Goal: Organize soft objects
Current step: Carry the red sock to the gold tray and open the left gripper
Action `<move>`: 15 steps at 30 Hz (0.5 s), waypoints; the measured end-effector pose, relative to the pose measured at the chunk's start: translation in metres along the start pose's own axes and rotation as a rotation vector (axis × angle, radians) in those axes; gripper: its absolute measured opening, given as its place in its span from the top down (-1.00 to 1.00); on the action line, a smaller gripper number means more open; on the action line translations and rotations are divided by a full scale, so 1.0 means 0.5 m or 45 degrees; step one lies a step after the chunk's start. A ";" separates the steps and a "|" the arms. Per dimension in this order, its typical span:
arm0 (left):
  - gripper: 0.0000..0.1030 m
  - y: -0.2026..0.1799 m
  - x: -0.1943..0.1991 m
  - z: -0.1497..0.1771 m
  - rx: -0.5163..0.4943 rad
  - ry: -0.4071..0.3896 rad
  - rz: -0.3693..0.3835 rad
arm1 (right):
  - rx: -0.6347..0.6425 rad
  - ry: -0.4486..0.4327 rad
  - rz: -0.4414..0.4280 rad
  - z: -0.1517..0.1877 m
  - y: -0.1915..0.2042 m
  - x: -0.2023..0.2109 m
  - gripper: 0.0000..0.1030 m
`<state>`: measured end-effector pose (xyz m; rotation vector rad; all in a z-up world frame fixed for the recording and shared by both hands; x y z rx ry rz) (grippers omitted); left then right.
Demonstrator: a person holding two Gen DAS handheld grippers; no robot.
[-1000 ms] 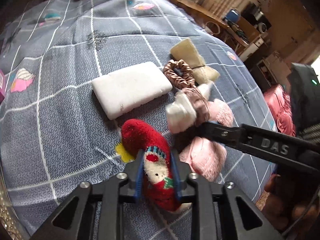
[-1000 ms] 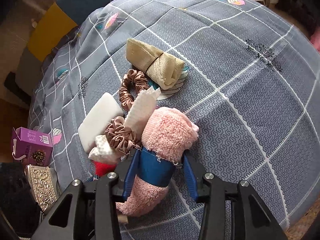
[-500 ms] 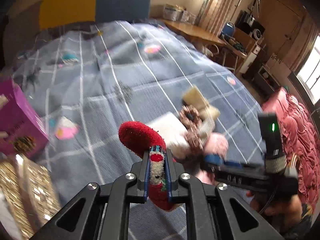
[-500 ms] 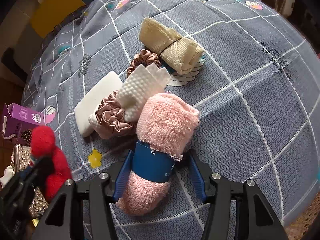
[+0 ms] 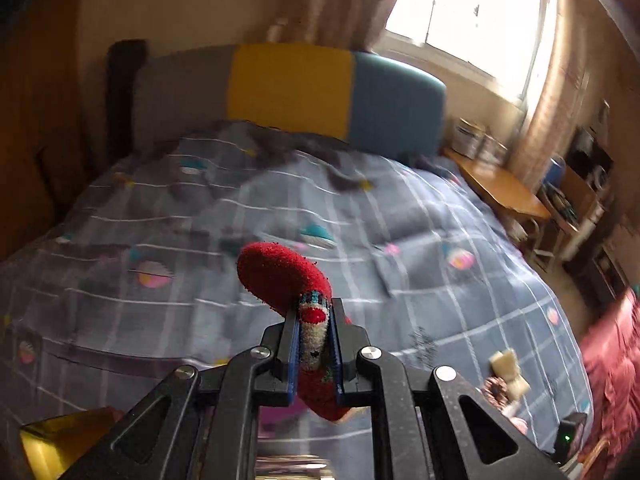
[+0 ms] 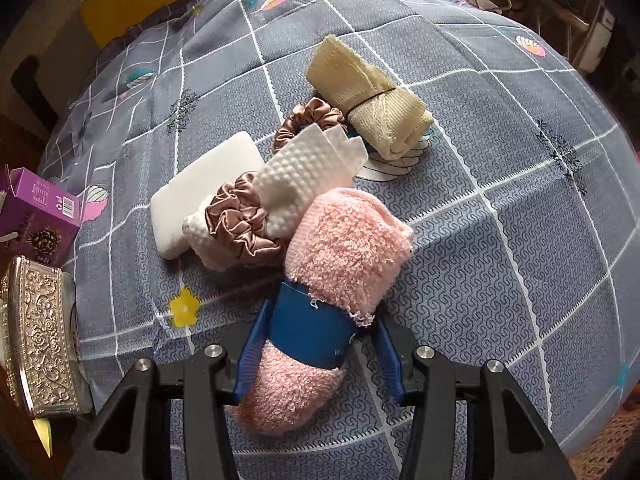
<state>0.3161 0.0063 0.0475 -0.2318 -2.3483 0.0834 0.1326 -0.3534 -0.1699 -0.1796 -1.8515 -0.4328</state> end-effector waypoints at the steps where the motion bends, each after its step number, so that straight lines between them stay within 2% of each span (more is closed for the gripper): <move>1: 0.78 0.043 0.011 -0.003 0.028 -0.013 -0.037 | 0.008 0.002 0.004 0.001 0.002 -0.001 0.01; 6: 0.78 0.232 0.062 0.041 0.150 -0.037 -0.163 | 0.025 0.011 0.012 0.000 0.009 -0.009 0.00; 10: 0.78 0.355 0.107 0.139 0.241 -0.022 -0.235 | 0.034 0.013 0.022 0.000 0.015 -0.016 -0.02; 15: 0.78 0.436 0.174 0.282 0.279 -0.022 -0.304 | 0.093 0.007 0.071 0.010 0.035 -0.022 -0.04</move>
Point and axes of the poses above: each gripper's, at about its wrist camera, not at the fingertips, and x roughly against the way its jaws point, y to its left, z to its underside, the point moved 4 cm from there along -x, roughly the way its jaws point
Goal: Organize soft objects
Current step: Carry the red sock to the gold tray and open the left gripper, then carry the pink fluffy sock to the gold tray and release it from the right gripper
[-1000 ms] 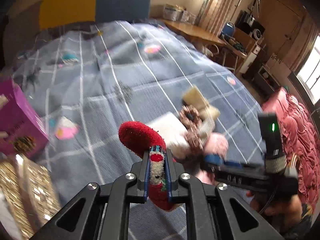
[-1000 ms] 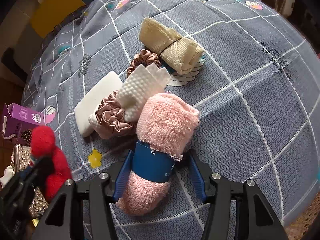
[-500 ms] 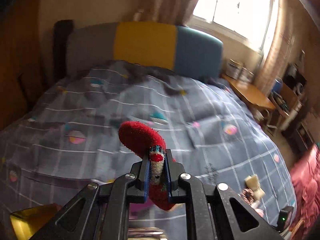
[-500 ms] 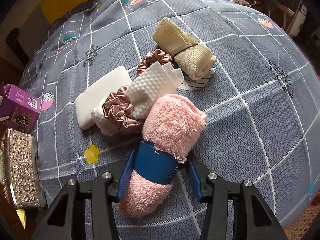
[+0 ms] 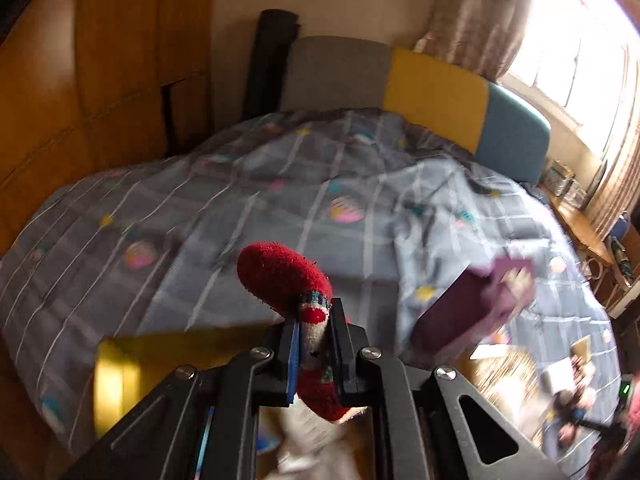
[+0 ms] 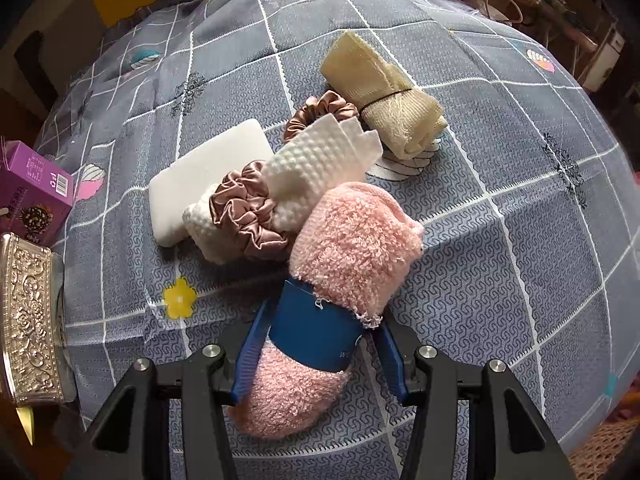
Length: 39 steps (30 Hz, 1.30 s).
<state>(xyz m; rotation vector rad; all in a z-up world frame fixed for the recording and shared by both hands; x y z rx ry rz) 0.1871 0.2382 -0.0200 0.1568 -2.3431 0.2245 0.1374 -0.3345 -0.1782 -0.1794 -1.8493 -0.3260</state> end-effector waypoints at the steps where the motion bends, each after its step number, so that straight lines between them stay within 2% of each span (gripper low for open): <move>1: 0.78 0.023 0.011 0.029 0.006 0.002 -0.017 | 0.010 -0.004 0.010 0.000 0.003 -0.001 -0.05; 10: 0.75 0.123 0.074 0.189 0.027 -0.014 -0.207 | 0.140 -0.043 0.106 0.016 0.048 -0.010 0.01; 16: 0.74 0.161 0.095 0.258 0.073 0.007 -0.245 | 0.153 -0.052 0.118 0.026 0.061 -0.017 0.00; 20: 0.74 0.172 0.101 0.284 0.088 0.016 -0.252 | 0.165 -0.060 0.129 0.024 0.052 -0.013 0.00; 29: 0.40 0.188 0.113 0.318 0.132 0.031 -0.251 | 0.180 -0.075 0.148 0.026 0.055 -0.008 0.00; 35: 0.35 0.184 0.125 0.326 0.130 0.028 -0.239 | 0.188 -0.077 0.163 0.030 0.059 -0.007 0.01; 39: 0.35 0.178 0.143 0.322 0.110 -0.008 -0.238 | 0.171 -0.067 0.156 0.034 0.060 0.003 0.07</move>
Point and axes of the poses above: each gripper's, at about its wrist camera, not at the fingertips, and x roughly against the way its jaws point, y to its left, z to its underside, the point moved 4 cm from there along -x, roughly the way its jaws point
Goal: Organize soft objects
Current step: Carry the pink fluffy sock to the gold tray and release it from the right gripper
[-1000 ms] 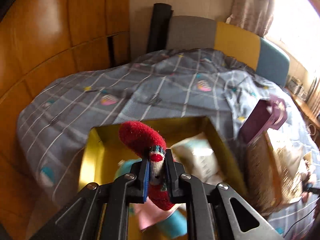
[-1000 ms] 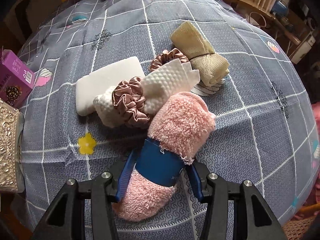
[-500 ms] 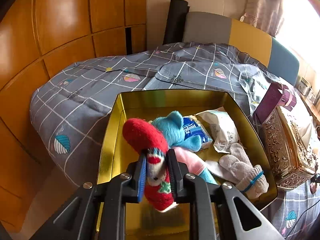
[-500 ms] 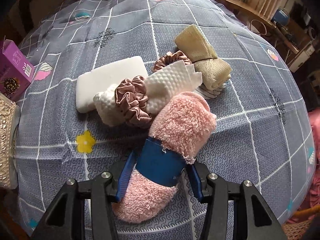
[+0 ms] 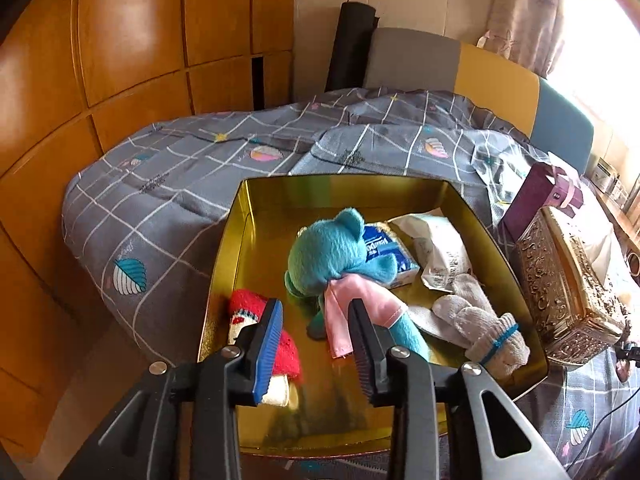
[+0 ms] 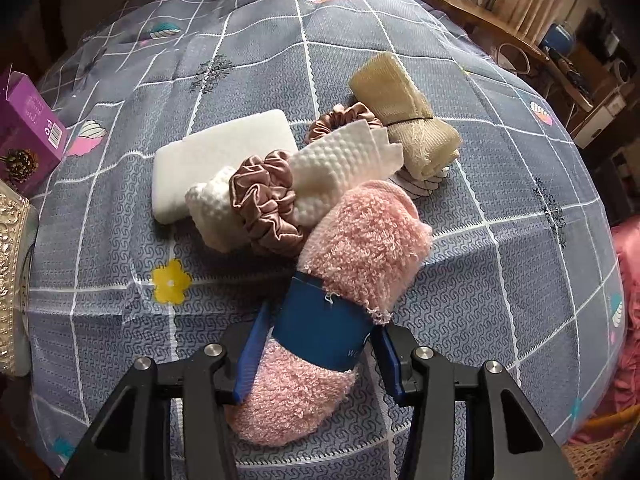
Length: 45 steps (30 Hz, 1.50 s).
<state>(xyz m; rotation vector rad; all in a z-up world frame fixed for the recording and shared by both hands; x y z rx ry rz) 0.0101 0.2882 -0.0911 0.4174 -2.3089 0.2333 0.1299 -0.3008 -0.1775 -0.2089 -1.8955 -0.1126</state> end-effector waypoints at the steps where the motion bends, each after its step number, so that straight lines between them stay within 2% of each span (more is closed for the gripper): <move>1: 0.35 -0.001 0.003 -0.001 -0.004 -0.005 0.003 | -0.014 0.006 -0.003 0.001 0.000 0.003 0.11; 4: 0.35 -0.006 0.016 -0.006 -0.010 -0.026 0.030 | -0.049 0.017 0.005 0.005 -0.002 0.011 0.23; 10: 0.35 -0.024 0.029 -0.008 -0.039 -0.045 0.078 | -0.089 0.014 0.017 0.024 -0.018 0.042 0.33; 15: 0.35 -0.040 0.031 -0.005 -0.071 -0.044 0.104 | -0.148 -0.065 0.004 0.027 -0.044 0.104 0.34; 19: 0.35 -0.054 0.029 -0.002 -0.099 -0.041 0.124 | -0.167 -0.154 -0.019 -0.013 -0.049 0.161 0.34; 22: 0.35 -0.064 0.029 0.002 -0.118 -0.035 0.141 | -0.114 -0.236 -0.043 -0.079 -0.014 0.198 0.34; 25: 0.35 -0.071 0.029 0.003 -0.128 -0.033 0.154 | -0.028 -0.314 -0.108 -0.155 0.059 0.242 0.34; 29: 0.35 -0.078 0.030 0.008 -0.141 -0.029 0.166 | 0.127 -0.403 -0.190 -0.243 0.197 0.306 0.34; 32: 0.35 -0.078 0.030 0.008 -0.148 -0.026 0.174 | 0.263 -0.467 -0.271 -0.282 0.326 0.359 0.34; 34: 0.35 -0.073 0.030 0.008 -0.144 -0.025 0.171 | 0.369 -0.499 -0.376 -0.287 0.424 0.396 0.34; 37: 0.35 -0.056 0.030 0.006 -0.123 -0.026 0.154 | 0.584 -0.510 -0.597 -0.235 0.570 0.451 0.33; 41: 0.35 -0.017 0.028 -0.001 -0.069 -0.031 0.113 | 0.910 -0.414 -0.869 -0.096 0.740 0.484 0.33; 43: 0.35 0.006 0.027 -0.004 -0.036 -0.034 0.090 | 1.047 -0.328 -0.938 -0.021 0.808 0.467 0.33; 45: 0.35 0.024 0.025 -0.005 -0.008 -0.034 0.076 | 1.149 -0.249 -0.953 0.041 0.864 0.433 0.33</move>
Point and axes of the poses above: each gripper's, at about its wrist camera, not at the fingertips, and x roughly against the way its jaws point, y to its left, z to its underside, the point moved 4 cm from there along -x, roughly the way its jaws point
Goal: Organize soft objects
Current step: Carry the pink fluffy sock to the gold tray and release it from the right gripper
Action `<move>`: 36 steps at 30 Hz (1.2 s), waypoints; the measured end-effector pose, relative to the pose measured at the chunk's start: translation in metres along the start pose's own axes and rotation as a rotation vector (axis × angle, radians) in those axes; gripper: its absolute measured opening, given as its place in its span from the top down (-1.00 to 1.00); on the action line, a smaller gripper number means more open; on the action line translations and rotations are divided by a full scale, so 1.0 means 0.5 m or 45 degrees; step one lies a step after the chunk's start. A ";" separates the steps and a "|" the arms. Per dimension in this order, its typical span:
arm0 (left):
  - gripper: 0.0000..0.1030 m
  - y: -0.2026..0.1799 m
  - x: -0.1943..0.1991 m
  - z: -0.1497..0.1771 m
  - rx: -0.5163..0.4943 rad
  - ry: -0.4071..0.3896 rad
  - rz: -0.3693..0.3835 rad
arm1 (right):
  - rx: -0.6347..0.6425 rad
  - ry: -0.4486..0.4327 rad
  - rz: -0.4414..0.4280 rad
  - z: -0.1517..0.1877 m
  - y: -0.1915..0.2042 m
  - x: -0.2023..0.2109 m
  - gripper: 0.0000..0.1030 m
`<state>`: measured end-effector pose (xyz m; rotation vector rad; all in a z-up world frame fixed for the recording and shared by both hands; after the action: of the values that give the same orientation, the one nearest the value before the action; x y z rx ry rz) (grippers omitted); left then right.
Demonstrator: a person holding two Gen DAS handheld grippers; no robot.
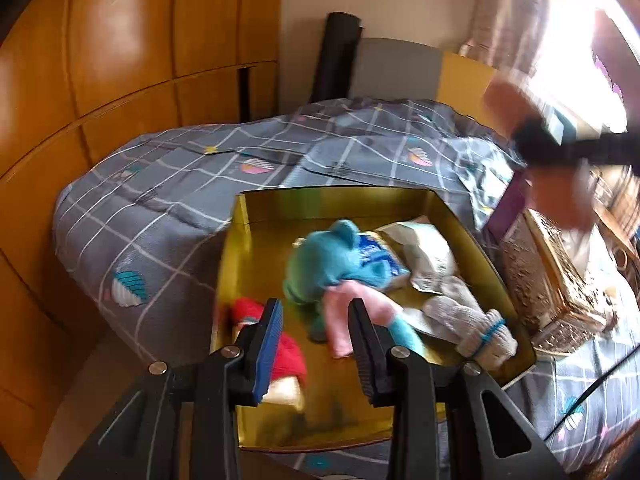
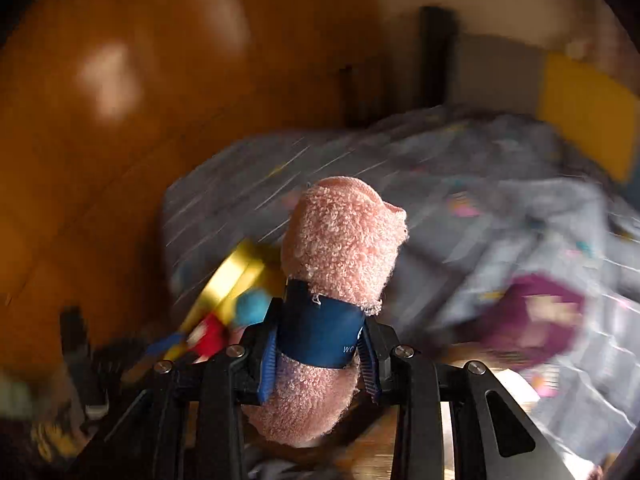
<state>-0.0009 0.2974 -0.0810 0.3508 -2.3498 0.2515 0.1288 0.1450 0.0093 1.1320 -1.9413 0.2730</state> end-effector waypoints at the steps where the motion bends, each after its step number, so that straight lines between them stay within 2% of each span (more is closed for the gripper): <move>1: 0.35 0.008 -0.001 0.000 0.014 -0.001 -0.005 | 0.024 0.046 -0.011 0.010 0.018 -0.038 0.33; 6: 0.35 0.025 -0.005 0.004 0.040 -0.007 -0.010 | 0.022 0.200 0.027 0.040 0.045 -0.197 0.33; 11: 0.35 0.031 -0.012 0.006 0.049 0.004 -0.018 | 0.040 0.259 0.137 0.070 0.045 -0.287 0.25; 12: 0.35 0.033 -0.013 0.007 0.054 0.007 -0.020 | 0.041 0.261 0.148 0.071 0.040 -0.293 0.19; 13: 0.35 0.035 -0.013 0.006 0.061 0.008 -0.024 | 0.039 0.252 0.161 0.072 0.038 -0.295 -0.01; 14: 0.34 0.037 -0.014 0.006 0.068 0.009 -0.026 | 0.031 0.236 0.168 0.076 0.031 -0.293 -0.18; 15: 0.32 0.038 -0.014 0.006 0.071 0.010 -0.028 | 0.021 0.223 0.166 0.074 0.028 -0.292 -0.19; 22: 0.28 0.029 -0.004 0.004 0.064 0.001 -0.038 | 0.004 0.106 0.175 0.071 0.027 -0.217 -0.27; 26: 0.28 0.014 0.006 -0.001 0.031 -0.013 -0.039 | -0.006 0.027 0.227 0.077 0.027 -0.169 -0.35; 36: 0.28 -0.030 0.031 -0.008 -0.061 -0.046 -0.040 | -0.025 -0.151 0.328 0.110 0.018 -0.059 -0.36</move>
<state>-0.0041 0.2814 -0.0659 0.3711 -2.3799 0.1750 0.0975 0.1379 -0.0449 0.9020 -2.1924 0.3296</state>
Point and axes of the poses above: each gripper's, at about its wrist camera, not at the fingertips, and x roughly against the way its jaws point, y to its left, z to its underside, the point moved 4 cm from there along -x, roughly the way its jaws point
